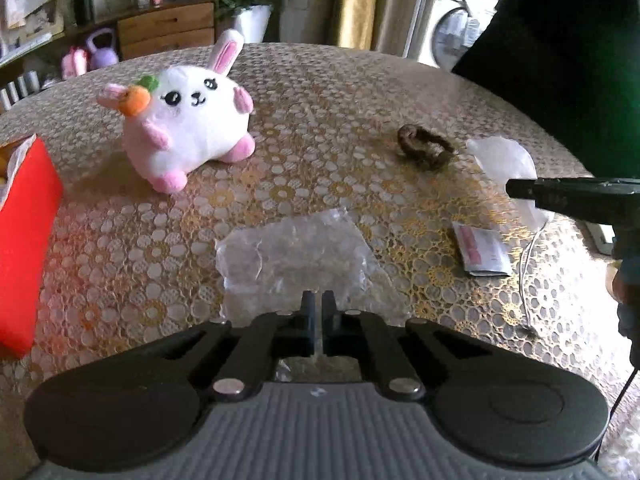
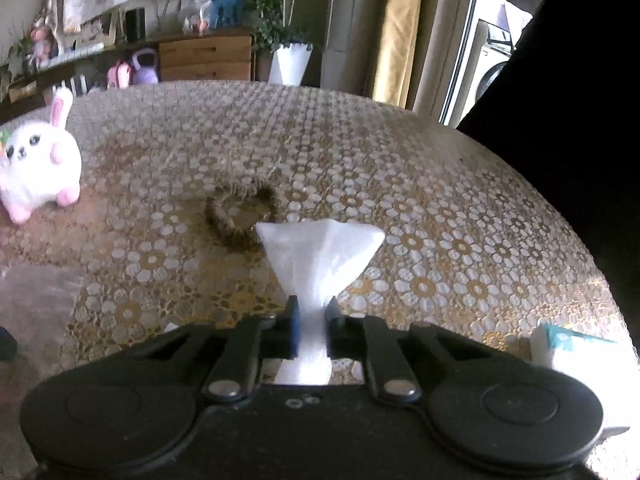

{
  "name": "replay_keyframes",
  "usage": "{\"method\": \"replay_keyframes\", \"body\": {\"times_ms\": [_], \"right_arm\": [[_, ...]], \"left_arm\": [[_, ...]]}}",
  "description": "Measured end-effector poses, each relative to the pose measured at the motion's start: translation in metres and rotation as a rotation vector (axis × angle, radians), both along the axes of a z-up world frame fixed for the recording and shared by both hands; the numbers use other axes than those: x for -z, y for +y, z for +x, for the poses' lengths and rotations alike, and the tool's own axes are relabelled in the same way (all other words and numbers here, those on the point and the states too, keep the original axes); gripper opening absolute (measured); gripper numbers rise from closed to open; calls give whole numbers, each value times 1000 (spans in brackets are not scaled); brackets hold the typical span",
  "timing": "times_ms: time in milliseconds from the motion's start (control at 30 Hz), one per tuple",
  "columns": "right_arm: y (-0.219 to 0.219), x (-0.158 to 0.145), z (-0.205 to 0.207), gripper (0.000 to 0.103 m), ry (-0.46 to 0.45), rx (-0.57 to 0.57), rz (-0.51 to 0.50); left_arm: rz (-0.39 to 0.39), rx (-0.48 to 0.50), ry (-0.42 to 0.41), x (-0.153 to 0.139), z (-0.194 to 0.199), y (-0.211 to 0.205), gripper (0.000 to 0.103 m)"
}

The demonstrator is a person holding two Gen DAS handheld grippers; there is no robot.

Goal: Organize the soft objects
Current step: 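Grasp the clear plastic sheet with the left tool while the right tool grasps the white tissue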

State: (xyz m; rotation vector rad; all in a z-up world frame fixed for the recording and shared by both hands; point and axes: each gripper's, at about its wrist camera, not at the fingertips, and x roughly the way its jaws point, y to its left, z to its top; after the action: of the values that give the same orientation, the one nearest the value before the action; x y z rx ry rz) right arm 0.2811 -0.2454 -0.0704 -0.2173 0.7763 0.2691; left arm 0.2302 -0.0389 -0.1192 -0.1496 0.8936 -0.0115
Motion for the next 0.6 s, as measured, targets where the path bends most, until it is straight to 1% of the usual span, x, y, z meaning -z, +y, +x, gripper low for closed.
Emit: {"method": "replay_keyframes", "body": {"times_ms": [33,67,133,167,233,300,367,400,467,500,533,567,600], "right_arm": [[-4,-6,-2,8,-9,-1,17],[-7,-10,-4,8,-11,-6,31],[-14,-19,-9,8,-14,-21,54],[-17,-22,-12,8,-16,-28,59],[-22,-28,-18,8,-17,-38,67],[-27,-32,-23,8,-12,-43,81],[-31,-34,-29,8,-4,-45,93],[-32,-34,-31,8,0,-47,99],[-33,-35,-34,8,8,-50,106],[-33,-35,-35,8,10,-51,107],[-34,-35,-37,8,12,-51,110],[-34,-36,-38,8,13,-53,112],[-34,-35,-38,8,14,-54,112]], "left_arm": [[-31,36,9,-2,1,3,3],[-42,60,5,-5,1,6,3],[-4,100,-11,-13,0,9,3],[3,116,-18,-15,0,11,3],[6,137,-19,-18,3,18,3],[0,148,-4,-19,8,26,4],[5,160,5,-19,12,33,6],[13,169,9,-19,14,35,9],[14,196,18,-18,18,39,23],[13,207,17,-18,20,41,43],[14,214,13,-17,21,42,74],[21,215,5,-16,21,44,84],[31,214,-9,-16,21,44,88]]}}
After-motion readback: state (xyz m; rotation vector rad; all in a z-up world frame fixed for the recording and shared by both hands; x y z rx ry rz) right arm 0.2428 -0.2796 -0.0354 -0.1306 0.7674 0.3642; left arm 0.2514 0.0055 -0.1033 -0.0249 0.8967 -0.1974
